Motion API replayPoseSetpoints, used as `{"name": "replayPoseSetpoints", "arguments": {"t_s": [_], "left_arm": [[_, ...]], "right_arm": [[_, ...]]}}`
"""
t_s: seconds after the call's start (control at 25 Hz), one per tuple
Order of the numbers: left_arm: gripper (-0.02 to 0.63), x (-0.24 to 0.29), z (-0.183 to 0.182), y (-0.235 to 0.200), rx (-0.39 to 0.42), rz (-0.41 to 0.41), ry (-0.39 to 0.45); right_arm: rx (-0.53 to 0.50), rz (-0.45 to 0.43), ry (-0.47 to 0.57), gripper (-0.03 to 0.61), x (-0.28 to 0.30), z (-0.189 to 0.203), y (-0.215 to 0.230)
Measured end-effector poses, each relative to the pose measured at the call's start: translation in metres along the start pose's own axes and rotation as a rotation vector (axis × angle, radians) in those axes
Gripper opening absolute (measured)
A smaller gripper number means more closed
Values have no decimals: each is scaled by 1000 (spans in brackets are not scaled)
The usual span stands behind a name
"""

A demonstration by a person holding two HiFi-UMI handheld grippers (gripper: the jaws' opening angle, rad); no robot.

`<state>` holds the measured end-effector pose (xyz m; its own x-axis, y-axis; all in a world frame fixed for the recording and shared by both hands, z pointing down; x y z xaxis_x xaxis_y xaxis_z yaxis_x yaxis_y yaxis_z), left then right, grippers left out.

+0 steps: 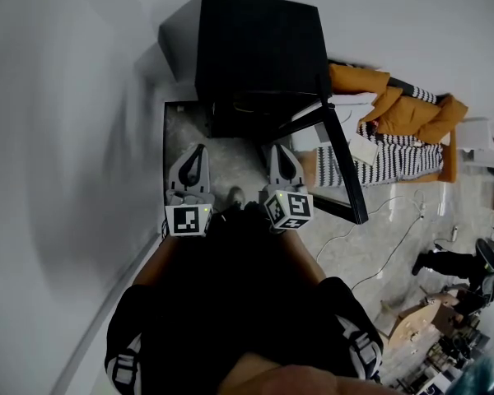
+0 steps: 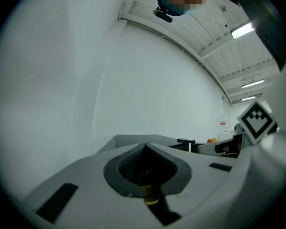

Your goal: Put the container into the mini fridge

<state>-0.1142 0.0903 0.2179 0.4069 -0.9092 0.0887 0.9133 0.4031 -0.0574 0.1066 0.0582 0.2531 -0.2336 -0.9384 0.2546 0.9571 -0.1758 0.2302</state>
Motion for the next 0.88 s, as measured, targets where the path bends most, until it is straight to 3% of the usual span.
{"name": "replayPoseSetpoints", "arguments": {"t_s": [0.88], "left_arm": [[5,6,5,0,-25,30,2]], "right_arm": [[-18,-38,-7,0,-1,6,-8]]}}
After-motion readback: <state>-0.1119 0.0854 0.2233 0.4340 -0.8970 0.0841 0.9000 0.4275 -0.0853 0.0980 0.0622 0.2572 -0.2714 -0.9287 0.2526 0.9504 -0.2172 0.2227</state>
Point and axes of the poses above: the fingertips, and each gripper's own axes: x forward along the fingers, y to its right, z out of its underside, the point moved 7 cm from there along -x, backward along the fingers, and after that the axes turned 9 degrees about z, right-handed, at the moved point
